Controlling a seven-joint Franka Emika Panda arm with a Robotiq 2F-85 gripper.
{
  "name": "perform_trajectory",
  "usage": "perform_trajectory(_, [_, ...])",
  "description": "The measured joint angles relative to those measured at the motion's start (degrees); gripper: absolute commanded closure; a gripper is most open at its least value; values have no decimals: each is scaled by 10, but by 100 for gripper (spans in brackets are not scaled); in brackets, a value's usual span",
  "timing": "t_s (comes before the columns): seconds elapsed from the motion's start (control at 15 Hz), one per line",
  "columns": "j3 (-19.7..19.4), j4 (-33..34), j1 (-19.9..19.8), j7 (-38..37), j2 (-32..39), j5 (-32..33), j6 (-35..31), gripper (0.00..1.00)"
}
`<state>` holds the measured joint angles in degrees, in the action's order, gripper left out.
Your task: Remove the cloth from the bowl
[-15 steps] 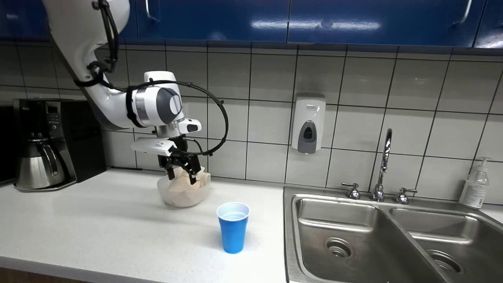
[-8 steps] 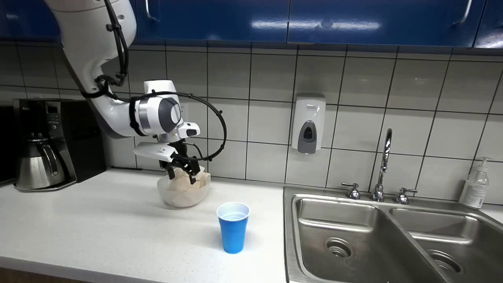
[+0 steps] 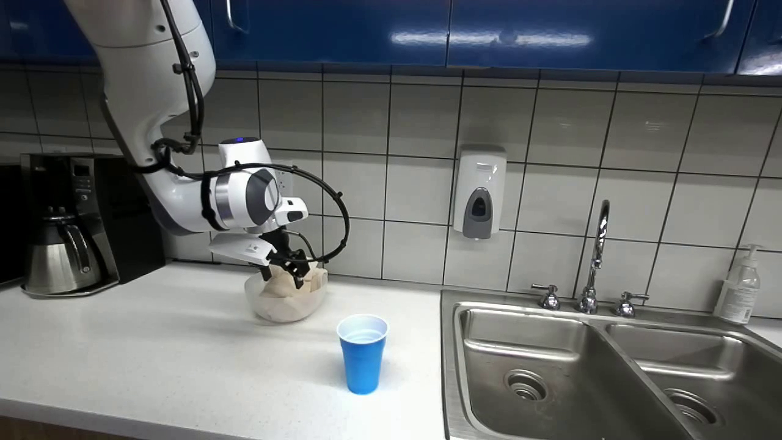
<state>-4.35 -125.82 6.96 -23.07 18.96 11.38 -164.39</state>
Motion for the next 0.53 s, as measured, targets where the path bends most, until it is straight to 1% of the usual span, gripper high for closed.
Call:
perform_trajectory(0.27, [-26,8,24,0,31,0,-31,0])
perform_trajectory(0.53, [-48,29,44,0,63,-1,-50,0])
